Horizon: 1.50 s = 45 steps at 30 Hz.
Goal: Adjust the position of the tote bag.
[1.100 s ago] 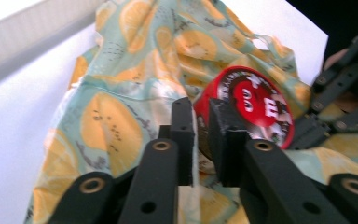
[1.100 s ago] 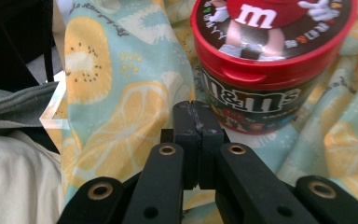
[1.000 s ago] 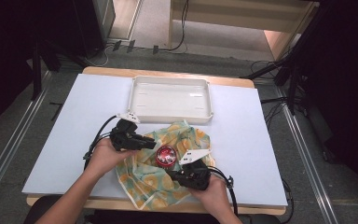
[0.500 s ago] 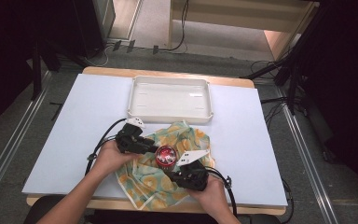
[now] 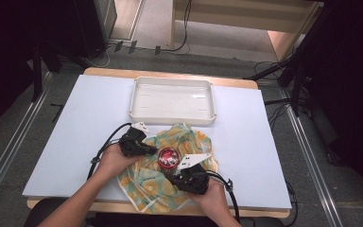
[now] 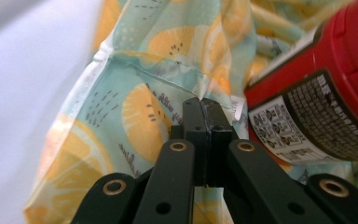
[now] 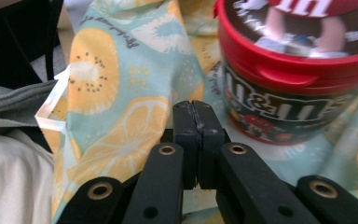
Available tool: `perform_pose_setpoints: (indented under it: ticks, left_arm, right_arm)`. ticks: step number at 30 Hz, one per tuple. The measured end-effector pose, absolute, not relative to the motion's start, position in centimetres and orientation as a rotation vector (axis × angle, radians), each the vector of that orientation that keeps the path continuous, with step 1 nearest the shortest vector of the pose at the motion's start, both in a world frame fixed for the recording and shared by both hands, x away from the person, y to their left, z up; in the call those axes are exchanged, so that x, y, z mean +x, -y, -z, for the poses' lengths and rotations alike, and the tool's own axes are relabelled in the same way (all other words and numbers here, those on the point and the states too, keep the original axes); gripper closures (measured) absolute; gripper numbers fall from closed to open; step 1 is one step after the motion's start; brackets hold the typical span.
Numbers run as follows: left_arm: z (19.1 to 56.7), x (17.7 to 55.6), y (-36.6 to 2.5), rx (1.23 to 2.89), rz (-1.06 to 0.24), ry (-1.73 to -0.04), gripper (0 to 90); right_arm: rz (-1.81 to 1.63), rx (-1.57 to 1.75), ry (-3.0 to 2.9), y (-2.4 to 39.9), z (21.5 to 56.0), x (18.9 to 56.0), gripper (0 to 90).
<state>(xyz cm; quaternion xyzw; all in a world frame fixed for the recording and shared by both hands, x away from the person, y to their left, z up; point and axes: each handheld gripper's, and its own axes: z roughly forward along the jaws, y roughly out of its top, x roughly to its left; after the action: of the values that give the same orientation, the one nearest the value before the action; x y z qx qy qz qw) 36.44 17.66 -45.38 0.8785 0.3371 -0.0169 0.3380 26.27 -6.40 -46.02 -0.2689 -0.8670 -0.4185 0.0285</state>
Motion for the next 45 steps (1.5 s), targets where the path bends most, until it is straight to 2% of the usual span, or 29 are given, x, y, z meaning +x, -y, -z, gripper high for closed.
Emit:
perform_pose_setpoints:
  ticks: [8,18,27,33,39,42,45]
  left_arm:
    - [44.1,37.5,-20.4,2.187,0.005,-0.975,90.0]
    - [44.1,38.6,-22.1,2.148,-0.049,-1.058,90.0]
    - [44.4,39.0,-22.7,2.107,0.023,-1.066,90.0]
    - [43.4,38.3,-22.3,2.069,0.055,-1.047,78.3]
    - [41.5,37.2,-22.1,2.066,0.015,-0.997,67.3]
    - [40.4,36.4,-22.0,2.050,0.007,-0.971,67.0]
    - [39.8,35.3,-21.3,2.072,0.035,-0.923,72.7]
  right_arm:
    - [1.290,-0.774,2.690,5.6,46.4,25.7,90.0]
    - [1.271,-0.723,2.687,4.8,46.9,25.1,90.0]
    - [1.262,-0.699,2.696,4.5,46.9,25.0,88.8]
    - [1.284,-0.716,2.703,5.1,46.6,25.1,89.5]
    - [1.340,-0.729,2.691,5.8,45.6,25.1,88.3]
    - [1.358,-0.748,2.686,6.4,45.0,25.0,87.6]
    - [1.364,-0.753,2.705,7.0,44.4,24.9,90.0]
